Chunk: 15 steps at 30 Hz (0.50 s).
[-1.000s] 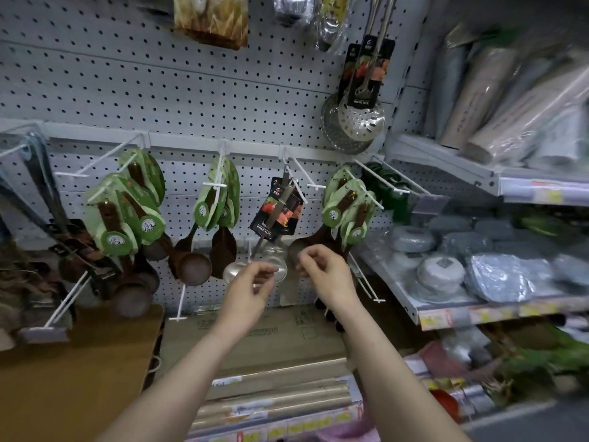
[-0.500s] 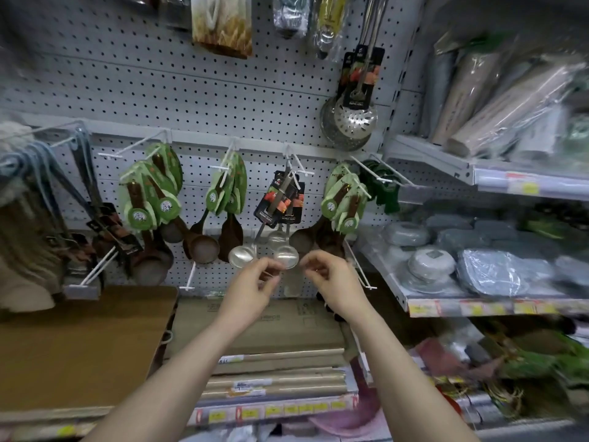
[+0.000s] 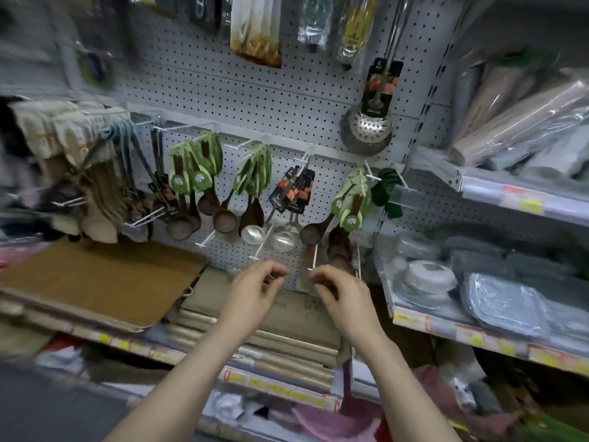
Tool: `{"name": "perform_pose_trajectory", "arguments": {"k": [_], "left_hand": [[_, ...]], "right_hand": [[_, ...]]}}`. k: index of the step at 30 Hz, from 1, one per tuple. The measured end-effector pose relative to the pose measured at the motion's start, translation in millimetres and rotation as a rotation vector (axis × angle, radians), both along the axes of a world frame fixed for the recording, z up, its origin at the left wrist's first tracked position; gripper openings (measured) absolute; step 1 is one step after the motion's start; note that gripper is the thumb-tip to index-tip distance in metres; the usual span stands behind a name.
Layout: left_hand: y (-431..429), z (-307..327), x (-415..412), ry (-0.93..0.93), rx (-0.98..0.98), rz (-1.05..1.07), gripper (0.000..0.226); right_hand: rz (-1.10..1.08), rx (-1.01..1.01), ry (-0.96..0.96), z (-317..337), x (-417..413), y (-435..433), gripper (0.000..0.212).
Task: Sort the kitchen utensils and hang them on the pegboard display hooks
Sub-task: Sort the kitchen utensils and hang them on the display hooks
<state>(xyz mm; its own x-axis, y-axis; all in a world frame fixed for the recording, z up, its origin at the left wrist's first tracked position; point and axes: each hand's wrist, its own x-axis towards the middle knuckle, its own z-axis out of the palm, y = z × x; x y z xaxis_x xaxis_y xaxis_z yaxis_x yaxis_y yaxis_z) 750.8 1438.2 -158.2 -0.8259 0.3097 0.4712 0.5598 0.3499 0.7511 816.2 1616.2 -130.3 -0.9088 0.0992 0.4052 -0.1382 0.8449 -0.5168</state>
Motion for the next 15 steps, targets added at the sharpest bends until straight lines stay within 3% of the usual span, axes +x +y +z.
{"name": "perform_pose_trajectory", "arguments": {"k": [15], "left_hand": [[-68,56,90,0.147,-0.287,0.21,0.014]], "right_hand": [[0.222,0.01,0.129,17,52,-16,0.023]]}}
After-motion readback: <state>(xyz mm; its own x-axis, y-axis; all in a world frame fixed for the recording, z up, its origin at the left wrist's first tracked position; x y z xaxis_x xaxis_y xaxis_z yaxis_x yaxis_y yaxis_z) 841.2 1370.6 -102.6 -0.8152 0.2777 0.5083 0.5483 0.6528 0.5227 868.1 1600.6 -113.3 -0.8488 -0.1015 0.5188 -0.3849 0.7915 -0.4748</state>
